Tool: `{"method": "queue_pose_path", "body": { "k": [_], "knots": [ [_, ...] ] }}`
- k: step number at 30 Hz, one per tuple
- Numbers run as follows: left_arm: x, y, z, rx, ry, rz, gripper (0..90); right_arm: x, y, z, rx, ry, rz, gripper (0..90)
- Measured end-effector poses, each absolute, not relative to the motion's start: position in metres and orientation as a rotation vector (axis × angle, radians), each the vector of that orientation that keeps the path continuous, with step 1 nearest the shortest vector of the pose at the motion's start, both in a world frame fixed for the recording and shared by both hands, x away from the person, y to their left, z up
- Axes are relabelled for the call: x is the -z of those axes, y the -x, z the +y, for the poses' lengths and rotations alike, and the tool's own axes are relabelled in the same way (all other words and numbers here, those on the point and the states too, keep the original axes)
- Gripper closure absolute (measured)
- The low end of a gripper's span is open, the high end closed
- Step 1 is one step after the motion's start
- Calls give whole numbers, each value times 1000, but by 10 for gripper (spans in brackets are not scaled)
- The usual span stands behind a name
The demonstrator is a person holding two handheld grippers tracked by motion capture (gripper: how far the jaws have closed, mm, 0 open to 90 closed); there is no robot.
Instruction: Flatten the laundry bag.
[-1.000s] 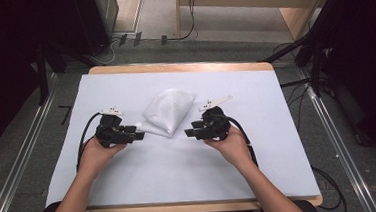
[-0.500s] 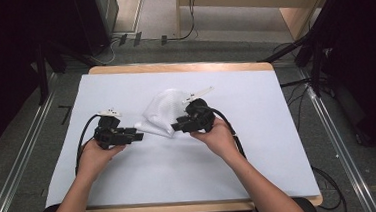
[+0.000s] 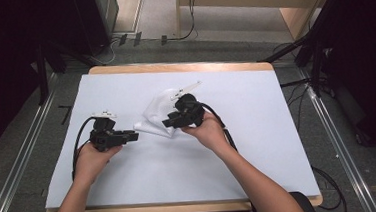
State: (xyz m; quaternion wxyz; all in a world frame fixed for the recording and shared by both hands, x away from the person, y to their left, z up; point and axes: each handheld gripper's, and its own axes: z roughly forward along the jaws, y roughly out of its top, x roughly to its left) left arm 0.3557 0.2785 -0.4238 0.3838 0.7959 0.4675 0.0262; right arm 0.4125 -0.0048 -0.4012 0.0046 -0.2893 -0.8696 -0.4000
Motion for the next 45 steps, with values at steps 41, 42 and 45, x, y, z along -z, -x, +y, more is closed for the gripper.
{"method": "queue_pose_path", "body": {
  "k": [41, 42, 45],
  "knots": [
    [460, -403, 253, -112, -2058, 1240, 900, 459, -441, 37, 1157, 887, -2997, 640],
    [460, -403, 253, -113, -2061, 1238, 900, 459, -440, 37, 1154, 883, -3002, 669],
    [460, -403, 253, -108, -2055, 1244, 900, 458, -441, 35, 1154, 882, -2953, 848]
  ]
}}
